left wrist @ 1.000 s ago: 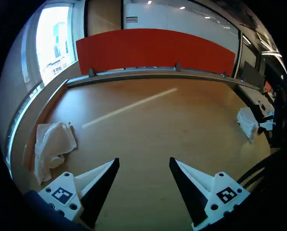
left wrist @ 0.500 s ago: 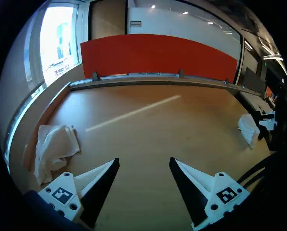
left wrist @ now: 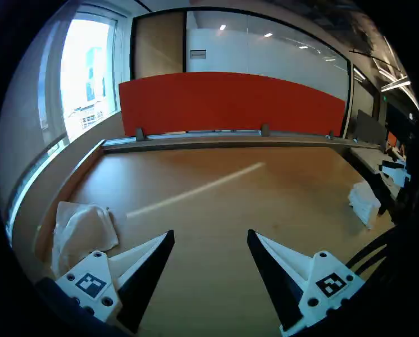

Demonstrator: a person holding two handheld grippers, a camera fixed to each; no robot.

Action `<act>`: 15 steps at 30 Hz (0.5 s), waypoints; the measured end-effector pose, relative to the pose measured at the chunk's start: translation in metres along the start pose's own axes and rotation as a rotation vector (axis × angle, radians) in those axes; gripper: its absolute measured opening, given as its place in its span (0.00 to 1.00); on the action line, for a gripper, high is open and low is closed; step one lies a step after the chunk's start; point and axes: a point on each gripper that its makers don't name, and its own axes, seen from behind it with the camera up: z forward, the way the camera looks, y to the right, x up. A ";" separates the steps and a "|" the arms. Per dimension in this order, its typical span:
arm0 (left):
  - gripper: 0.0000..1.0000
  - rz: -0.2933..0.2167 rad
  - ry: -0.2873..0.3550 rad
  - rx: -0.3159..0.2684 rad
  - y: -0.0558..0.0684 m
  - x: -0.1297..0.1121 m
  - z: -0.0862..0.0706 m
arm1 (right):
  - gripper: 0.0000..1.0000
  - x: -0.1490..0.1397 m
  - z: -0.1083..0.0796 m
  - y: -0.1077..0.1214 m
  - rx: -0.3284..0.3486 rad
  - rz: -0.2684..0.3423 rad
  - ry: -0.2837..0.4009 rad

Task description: Fold towel

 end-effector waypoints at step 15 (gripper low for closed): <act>0.96 0.009 0.199 0.031 -0.009 0.058 0.004 | 1.00 0.051 -0.005 -0.009 -0.095 0.039 0.198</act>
